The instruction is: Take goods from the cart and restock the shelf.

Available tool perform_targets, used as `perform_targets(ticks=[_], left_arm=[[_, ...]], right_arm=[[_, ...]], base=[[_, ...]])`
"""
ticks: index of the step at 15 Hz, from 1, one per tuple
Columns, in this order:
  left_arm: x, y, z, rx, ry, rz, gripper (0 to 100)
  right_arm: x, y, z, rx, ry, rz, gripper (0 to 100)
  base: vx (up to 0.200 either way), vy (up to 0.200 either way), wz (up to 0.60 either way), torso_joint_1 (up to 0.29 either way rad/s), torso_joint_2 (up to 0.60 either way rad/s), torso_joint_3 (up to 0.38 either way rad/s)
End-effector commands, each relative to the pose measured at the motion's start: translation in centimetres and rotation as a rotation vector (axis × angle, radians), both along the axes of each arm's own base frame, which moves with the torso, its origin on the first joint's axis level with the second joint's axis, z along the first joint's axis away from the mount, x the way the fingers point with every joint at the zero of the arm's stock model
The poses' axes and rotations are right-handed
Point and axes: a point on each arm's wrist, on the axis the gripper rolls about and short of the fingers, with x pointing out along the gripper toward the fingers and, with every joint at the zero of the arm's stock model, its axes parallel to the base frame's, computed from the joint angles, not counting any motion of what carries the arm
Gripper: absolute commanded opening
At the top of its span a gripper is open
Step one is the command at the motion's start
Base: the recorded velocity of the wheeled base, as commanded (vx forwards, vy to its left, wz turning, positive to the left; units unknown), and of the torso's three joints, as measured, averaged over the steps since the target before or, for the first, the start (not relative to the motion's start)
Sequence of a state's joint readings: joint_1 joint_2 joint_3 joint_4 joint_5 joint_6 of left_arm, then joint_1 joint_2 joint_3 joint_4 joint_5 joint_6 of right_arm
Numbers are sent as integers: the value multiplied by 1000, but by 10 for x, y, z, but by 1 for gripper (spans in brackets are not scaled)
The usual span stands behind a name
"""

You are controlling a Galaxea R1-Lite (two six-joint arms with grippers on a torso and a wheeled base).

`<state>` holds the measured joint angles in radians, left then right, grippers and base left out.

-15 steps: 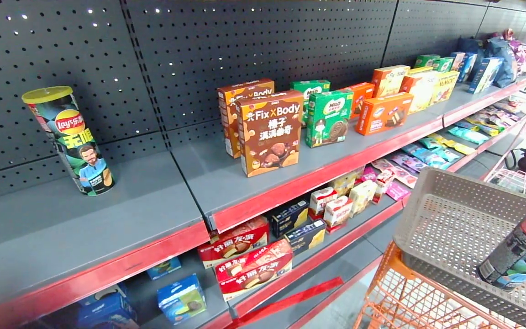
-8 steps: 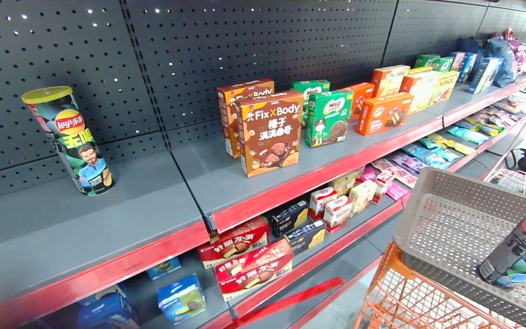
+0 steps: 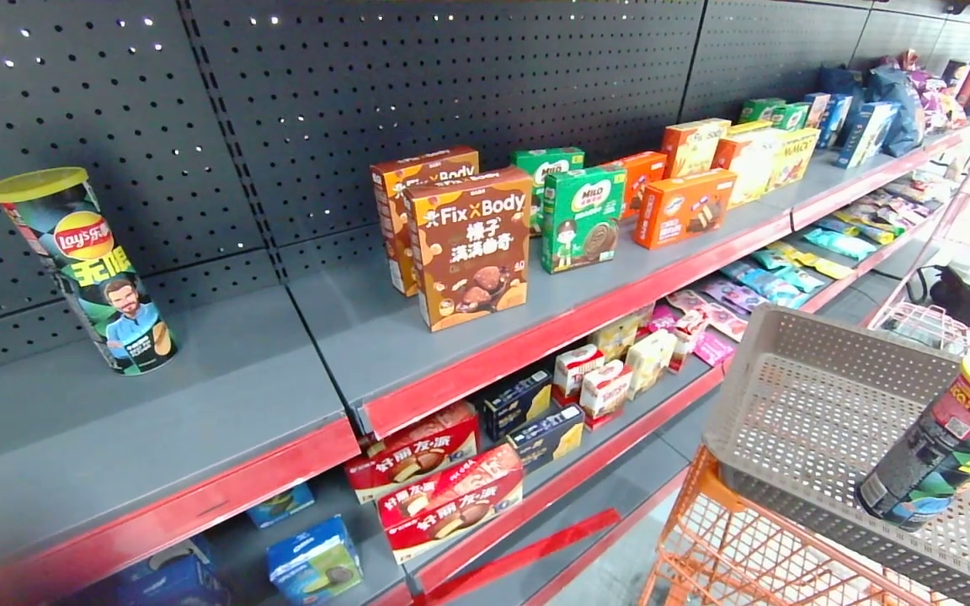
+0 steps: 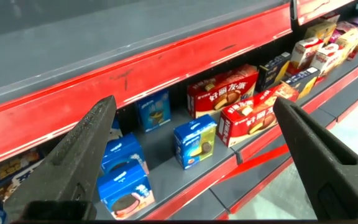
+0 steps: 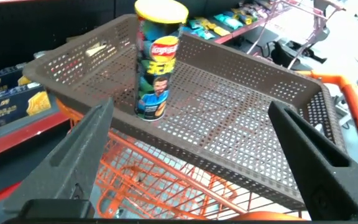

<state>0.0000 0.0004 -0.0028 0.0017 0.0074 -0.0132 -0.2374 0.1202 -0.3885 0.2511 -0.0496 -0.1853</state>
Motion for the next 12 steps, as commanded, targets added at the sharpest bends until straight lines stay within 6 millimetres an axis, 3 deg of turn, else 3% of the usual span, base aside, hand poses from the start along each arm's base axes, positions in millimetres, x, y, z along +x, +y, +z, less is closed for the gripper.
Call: perform_targets(ticks=[1, 7, 12], left_arm=[[0, 0, 0, -1, -1, 0, 100], [0, 0, 0, -1, -1, 0, 100], [0, 0, 0, -1, 1, 0, 100]], right_arm=[[2, 0, -3, 4, 12, 5, 100], [15, -3, -9, 46, 41, 18, 100], [65, -14, 15, 72, 170, 68, 100]], base=[[0, 0, 0, 0, 0, 0], [0, 0, 0, 0, 0, 0], [0, 0, 0, 0, 0, 0]])
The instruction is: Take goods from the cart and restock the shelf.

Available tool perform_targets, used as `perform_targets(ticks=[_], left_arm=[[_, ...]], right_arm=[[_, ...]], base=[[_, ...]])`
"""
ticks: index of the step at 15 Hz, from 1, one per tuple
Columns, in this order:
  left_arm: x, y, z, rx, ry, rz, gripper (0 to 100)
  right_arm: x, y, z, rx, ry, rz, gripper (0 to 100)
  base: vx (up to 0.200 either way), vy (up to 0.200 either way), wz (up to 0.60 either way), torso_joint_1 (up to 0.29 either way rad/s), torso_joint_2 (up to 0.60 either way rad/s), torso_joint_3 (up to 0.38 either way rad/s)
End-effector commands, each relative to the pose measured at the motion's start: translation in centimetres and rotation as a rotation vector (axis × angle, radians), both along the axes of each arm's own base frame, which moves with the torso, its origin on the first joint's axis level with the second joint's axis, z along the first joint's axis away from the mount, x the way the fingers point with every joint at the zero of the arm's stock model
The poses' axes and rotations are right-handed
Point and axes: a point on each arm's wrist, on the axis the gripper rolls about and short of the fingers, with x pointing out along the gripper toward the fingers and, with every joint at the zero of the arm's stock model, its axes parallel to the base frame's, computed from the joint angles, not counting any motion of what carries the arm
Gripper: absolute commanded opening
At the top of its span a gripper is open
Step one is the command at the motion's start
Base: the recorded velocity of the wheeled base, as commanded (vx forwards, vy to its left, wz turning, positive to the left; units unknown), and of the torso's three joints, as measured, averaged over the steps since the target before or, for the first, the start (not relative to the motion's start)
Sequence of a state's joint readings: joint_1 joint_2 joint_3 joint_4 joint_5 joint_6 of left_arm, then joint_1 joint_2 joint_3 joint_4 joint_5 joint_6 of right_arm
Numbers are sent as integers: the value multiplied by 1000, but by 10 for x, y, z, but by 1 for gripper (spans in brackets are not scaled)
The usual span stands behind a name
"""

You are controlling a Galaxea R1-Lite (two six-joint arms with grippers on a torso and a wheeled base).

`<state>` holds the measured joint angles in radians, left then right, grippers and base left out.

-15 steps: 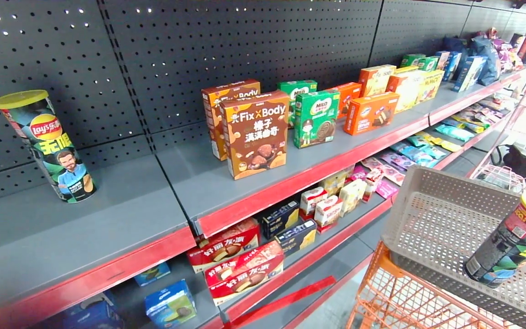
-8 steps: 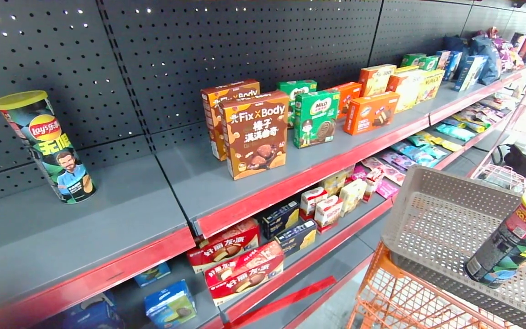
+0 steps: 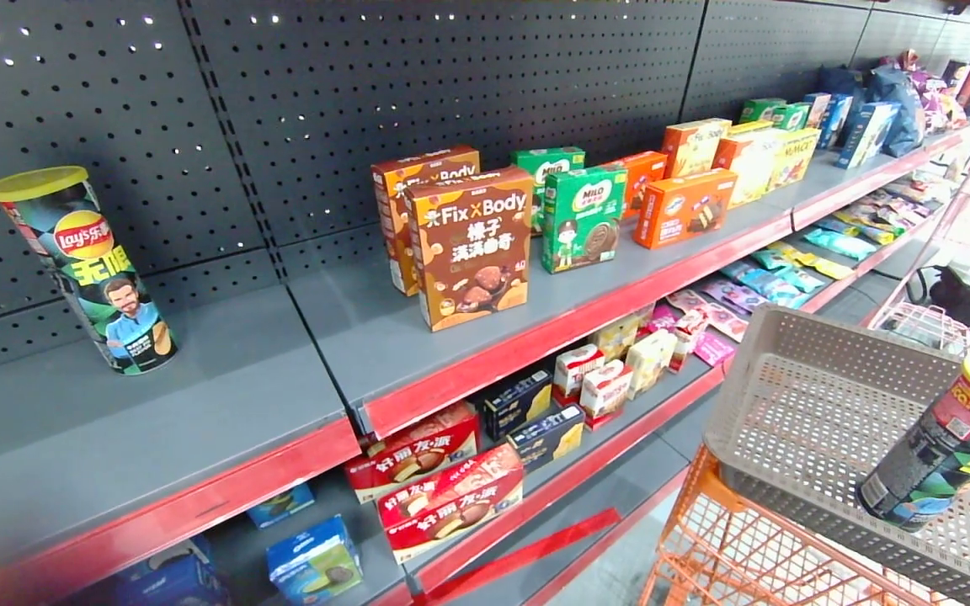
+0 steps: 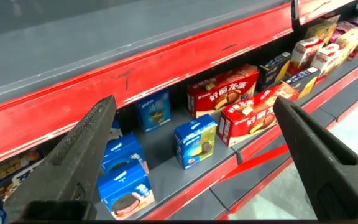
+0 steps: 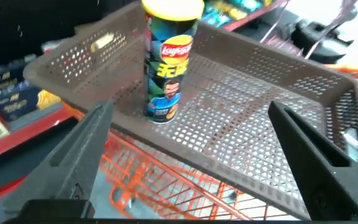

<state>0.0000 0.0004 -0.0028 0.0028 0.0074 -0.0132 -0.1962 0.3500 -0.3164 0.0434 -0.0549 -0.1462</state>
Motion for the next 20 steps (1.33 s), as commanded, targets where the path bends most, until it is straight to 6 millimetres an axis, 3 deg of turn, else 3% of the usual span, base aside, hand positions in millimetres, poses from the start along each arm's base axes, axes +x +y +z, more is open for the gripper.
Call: perform_targets(ticks=[1, 5, 10, 16, 20], left_arm=[[0, 0, 0, -1, -2, 0, 100], [0, 0, 0, -1, -2, 0, 100], [0, 0, 0, -1, -2, 0, 100], [0, 0, 0, -1, -2, 0, 100], [0, 0, 0, -1, -2, 0, 100]], right_arm=[[27, -6, 17, -19, 96, -44, 100], [48, -13, 30, -110, 192, -105, 100], [61, -18, 24, -85, 260, -127, 100], [93, -26, 20, -71, 335, -117, 100], [94, -24, 21, -72, 298, -73, 100]], base=[[0, 0, 0, 0, 0, 0], [0, 0, 0, 0, 0, 0], [0, 0, 0, 0, 0, 0], [0, 0, 0, 0, 0, 0], [0, 0, 0, 0, 0, 0]])
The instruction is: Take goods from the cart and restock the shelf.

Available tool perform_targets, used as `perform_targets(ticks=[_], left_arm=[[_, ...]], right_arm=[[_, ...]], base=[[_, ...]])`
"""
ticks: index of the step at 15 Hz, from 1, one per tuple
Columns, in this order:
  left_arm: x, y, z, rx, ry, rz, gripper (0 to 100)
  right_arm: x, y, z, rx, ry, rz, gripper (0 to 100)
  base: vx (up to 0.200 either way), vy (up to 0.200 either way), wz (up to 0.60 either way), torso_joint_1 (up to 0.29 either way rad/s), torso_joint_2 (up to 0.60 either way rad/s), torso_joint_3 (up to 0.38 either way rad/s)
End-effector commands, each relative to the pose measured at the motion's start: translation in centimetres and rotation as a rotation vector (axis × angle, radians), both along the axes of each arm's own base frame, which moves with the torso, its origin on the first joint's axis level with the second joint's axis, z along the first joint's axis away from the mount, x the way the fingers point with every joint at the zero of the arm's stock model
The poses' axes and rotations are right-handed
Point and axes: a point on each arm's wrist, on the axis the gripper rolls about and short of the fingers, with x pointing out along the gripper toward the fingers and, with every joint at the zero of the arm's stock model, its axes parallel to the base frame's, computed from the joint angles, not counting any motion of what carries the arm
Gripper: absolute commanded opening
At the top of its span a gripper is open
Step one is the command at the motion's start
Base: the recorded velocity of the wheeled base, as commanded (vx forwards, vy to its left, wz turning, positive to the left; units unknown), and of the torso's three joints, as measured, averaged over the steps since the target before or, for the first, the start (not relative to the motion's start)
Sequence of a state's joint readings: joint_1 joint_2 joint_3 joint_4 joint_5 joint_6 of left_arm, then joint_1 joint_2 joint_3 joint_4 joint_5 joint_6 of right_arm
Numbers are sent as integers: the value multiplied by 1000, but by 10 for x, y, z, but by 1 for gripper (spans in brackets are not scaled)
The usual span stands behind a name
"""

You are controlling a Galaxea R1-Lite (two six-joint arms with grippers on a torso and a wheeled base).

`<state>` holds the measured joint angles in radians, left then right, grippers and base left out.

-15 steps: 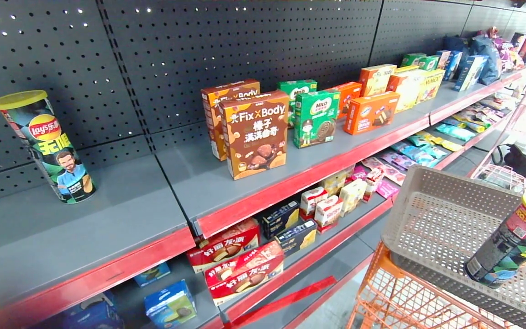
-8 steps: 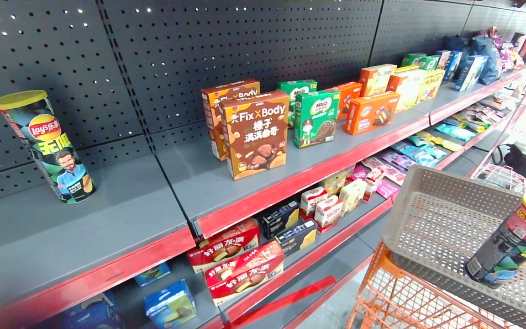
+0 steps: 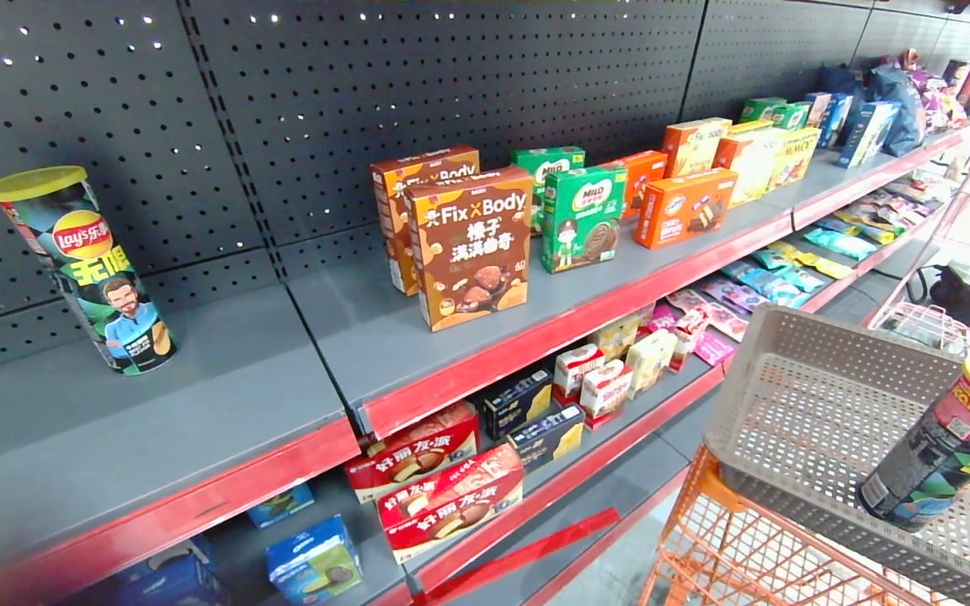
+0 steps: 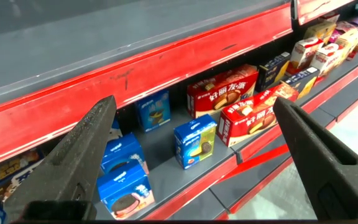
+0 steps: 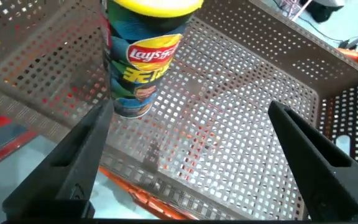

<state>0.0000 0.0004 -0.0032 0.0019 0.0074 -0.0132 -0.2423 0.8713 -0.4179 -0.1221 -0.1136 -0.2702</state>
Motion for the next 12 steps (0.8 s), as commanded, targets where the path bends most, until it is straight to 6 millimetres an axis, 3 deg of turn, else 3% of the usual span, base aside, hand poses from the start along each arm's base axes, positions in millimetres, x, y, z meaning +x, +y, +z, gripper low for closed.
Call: perform_targets(ticks=[1, 2, 8, 12], left_arm=[[0, 0, 0, -1, -1, 0, 100], [0, 0, 0, -1, 1, 0, 100], [0, 0, 0, -1, -1, 0, 100], [0, 0, 0, -1, -1, 0, 100]], right_arm=[[0, 1, -2, 2, 8, 17, 100], [0, 1, -2, 1, 6, 19, 100], [3, 1, -5, 4, 18, 25, 100], [22, 2, 4, 1, 2, 68, 100]], base=[[0, 0, 0, 0, 0, 0], [0, 0, -600, 2, -2, 2], [0, 0, 0, -44, 126, 74], [0, 0, 0, 0, 0, 0]])
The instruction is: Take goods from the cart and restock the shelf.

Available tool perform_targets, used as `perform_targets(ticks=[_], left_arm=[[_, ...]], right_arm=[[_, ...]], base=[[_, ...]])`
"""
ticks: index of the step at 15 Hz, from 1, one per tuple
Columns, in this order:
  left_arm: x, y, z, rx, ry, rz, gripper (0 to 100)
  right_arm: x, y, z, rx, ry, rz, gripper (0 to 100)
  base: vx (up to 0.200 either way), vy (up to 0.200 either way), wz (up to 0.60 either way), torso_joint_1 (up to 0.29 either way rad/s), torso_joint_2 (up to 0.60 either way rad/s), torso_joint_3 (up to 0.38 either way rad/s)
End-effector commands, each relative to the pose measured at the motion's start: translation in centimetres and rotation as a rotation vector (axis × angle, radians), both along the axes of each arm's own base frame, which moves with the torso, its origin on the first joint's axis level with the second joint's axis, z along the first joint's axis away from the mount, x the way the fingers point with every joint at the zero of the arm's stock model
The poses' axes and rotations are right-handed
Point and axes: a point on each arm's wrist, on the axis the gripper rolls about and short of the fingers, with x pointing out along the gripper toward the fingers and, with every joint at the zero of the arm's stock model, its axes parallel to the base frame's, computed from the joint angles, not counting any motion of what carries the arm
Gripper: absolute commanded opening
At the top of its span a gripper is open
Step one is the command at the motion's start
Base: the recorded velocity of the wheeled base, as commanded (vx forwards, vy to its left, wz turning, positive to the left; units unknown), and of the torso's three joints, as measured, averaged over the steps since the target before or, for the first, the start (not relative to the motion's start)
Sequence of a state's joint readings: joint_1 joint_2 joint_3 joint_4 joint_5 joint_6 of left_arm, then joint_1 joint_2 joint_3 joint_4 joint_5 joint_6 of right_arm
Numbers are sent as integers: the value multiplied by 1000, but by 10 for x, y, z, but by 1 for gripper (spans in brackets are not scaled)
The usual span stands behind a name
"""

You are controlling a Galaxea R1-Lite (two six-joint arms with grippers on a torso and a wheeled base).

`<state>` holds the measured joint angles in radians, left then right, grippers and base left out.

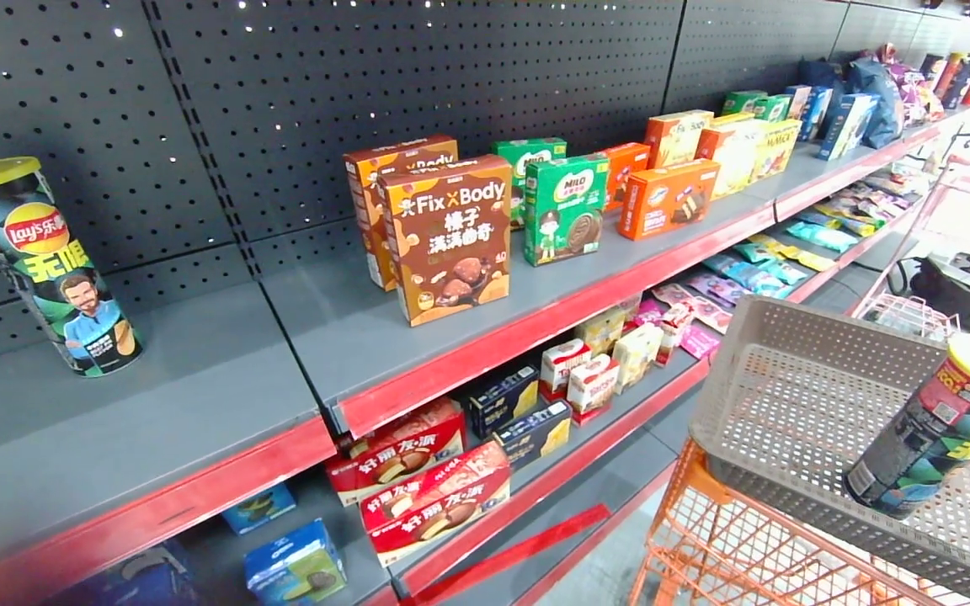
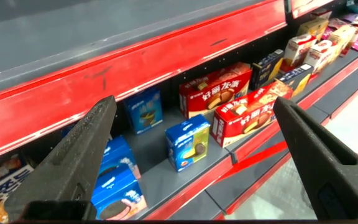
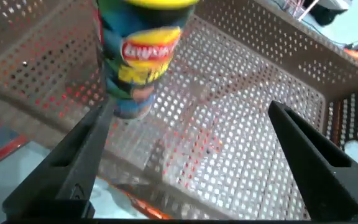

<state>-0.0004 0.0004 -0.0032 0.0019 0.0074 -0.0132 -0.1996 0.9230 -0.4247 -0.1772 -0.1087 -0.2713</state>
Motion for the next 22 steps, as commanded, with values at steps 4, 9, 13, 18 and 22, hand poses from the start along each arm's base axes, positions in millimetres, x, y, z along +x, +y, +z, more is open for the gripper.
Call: perform_targets(ticks=[4, 9, 13, 18, 22], left_arm=[[0, 0, 0, -1, -1, 1, 100], [0, 0, 0, -1, 1, 1, 100], [0, 0, 0, -1, -1, 1, 100], [0, 0, 0, -1, -1, 1, 100], [0, 0, 0, -1, -1, 1, 100]], right_arm=[[41, -2, 15, -4, -20, 41, 100], [59, -4, 12, 1, -1, 49, 100], [57, 0, -1, 13, 41, 83, 100], [73, 3, -16, 30, 99, 131, 100], [102, 10, -17, 16, 52, 182, 100]], base=[[0, 0, 0, 0, 0, 0], [0, 0, 0, 0, 0, 0], [0, 0, 0, 0, 0, 0], [0, 0, 0, 0, 0, 0], [0, 0, 0, 0, 0, 0]])
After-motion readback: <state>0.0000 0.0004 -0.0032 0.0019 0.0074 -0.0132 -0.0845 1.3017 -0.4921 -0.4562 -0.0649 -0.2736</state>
